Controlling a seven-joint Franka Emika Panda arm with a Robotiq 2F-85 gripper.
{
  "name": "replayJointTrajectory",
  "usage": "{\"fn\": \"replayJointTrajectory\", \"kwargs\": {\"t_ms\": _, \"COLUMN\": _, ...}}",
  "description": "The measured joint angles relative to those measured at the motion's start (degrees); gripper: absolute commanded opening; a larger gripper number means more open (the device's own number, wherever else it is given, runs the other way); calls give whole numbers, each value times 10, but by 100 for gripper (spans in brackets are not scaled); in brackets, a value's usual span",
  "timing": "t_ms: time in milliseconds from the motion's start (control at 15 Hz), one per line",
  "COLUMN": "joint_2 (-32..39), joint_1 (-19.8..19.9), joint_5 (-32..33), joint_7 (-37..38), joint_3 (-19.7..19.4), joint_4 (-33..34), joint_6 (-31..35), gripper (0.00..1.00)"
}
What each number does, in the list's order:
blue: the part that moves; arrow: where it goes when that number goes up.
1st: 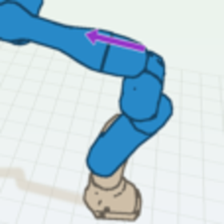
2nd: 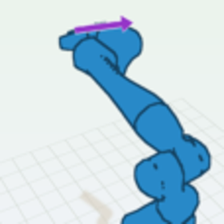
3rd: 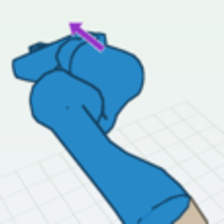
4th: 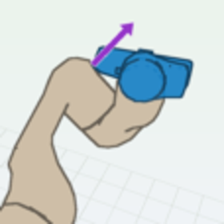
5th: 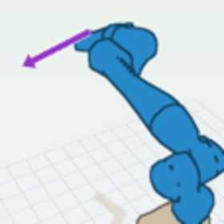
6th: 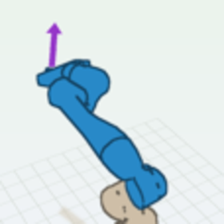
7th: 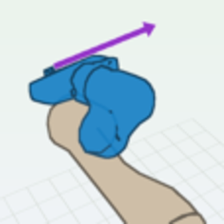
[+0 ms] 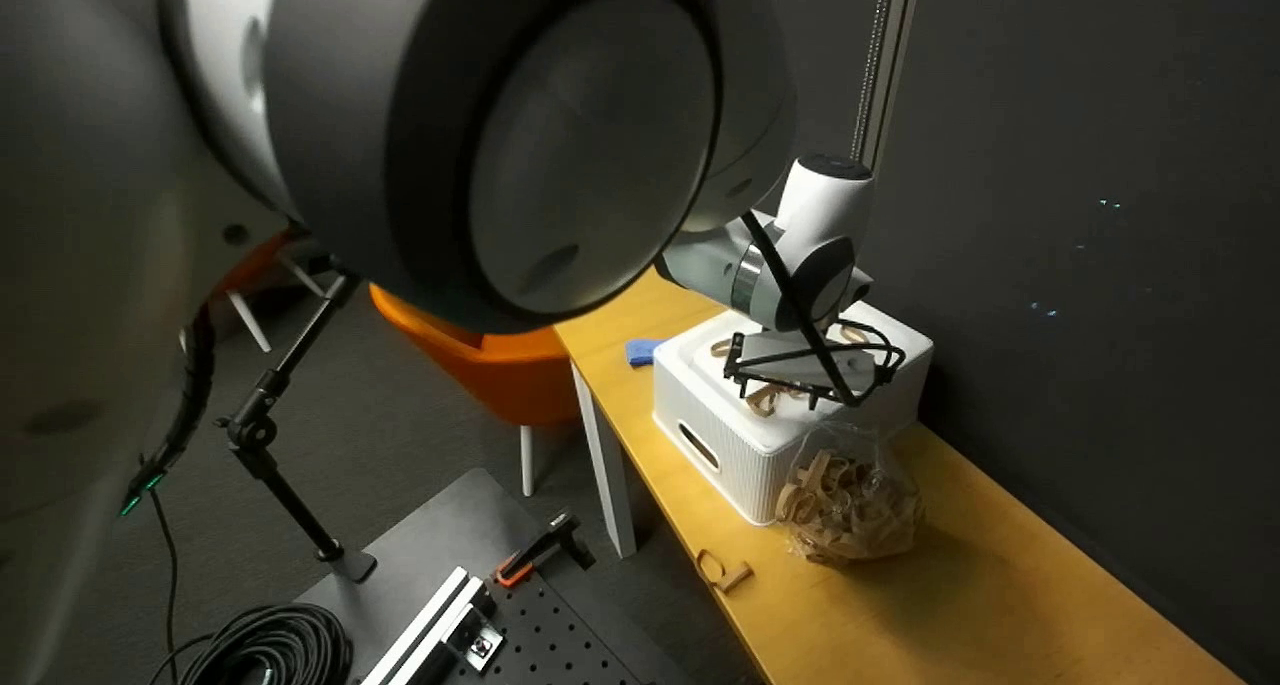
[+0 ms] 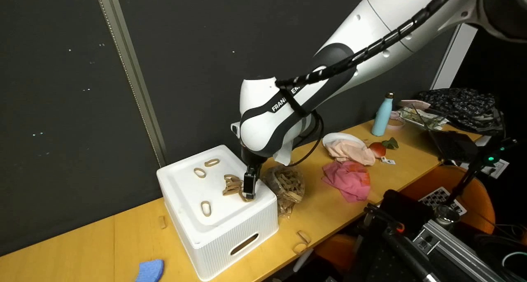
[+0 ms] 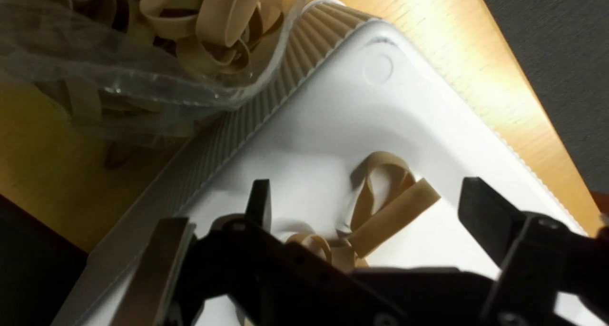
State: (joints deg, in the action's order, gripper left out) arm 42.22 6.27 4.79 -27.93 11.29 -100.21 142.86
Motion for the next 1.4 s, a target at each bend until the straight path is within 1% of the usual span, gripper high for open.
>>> {"fn": "replayJointTrajectory", "kwargs": {"t_ms": 333, "joint_2": 36, "joint_1": -23, "joint_5": 8, "joint_7": 0, "joint_3": -10, "joint_4": 45, "joint_6": 0, "gripper": 100}}
{"fn": "replayJointTrajectory", "kwargs": {"t_ms": 400, "joint_2": 41, "joint_1": -26, "joint_5": 9, "joint_7": 0, "joint_3": -11, "joint_4": 53, "joint_6": 0, "gripper": 75}}
{"fn": "replayJointTrajectory", "kwargs": {"t_ms": 467, "joint_2": 46, "joint_1": -28, "joint_5": 10, "joint_7": 0, "joint_3": -12, "joint_4": 60, "joint_6": 0, "gripper": 74}}
{"fn": "replayJointTrajectory", "kwargs": {"t_ms": 667, "joint_2": 56, "joint_1": -34, "joint_5": 16, "joint_7": 0, "joint_3": -14, "joint_4": 77, "joint_6": 0, "gripper": 49}}
{"fn": "replayJointTrajectory", "kwargs": {"t_ms": 800, "joint_2": 61, "joint_1": -37, "joint_5": 18, "joint_7": 0, "joint_3": -14, "joint_4": 86, "joint_6": 0, "gripper": 35}}
{"fn": "replayJointTrajectory", "kwargs": {"t_ms": 1067, "joint_2": 65, "joint_1": -38, "joint_5": 19, "joint_7": 0, "joint_3": -14, "joint_4": 96, "joint_6": -1, "gripper": 5}}
{"fn": "replayJointTrajectory", "kwargs": {"t_ms": 1133, "joint_2": 65, "joint_1": -38, "joint_5": 19, "joint_7": 0, "joint_3": -14, "joint_4": 97, "joint_6": -1, "gripper": 0}}
{"fn": "replayJointTrajectory", "kwargs": {"t_ms": 1400, "joint_2": 65, "joint_1": -38, "joint_5": 19, "joint_7": 0, "joint_3": -15, "joint_4": 102, "joint_6": -1, "gripper": 1}}
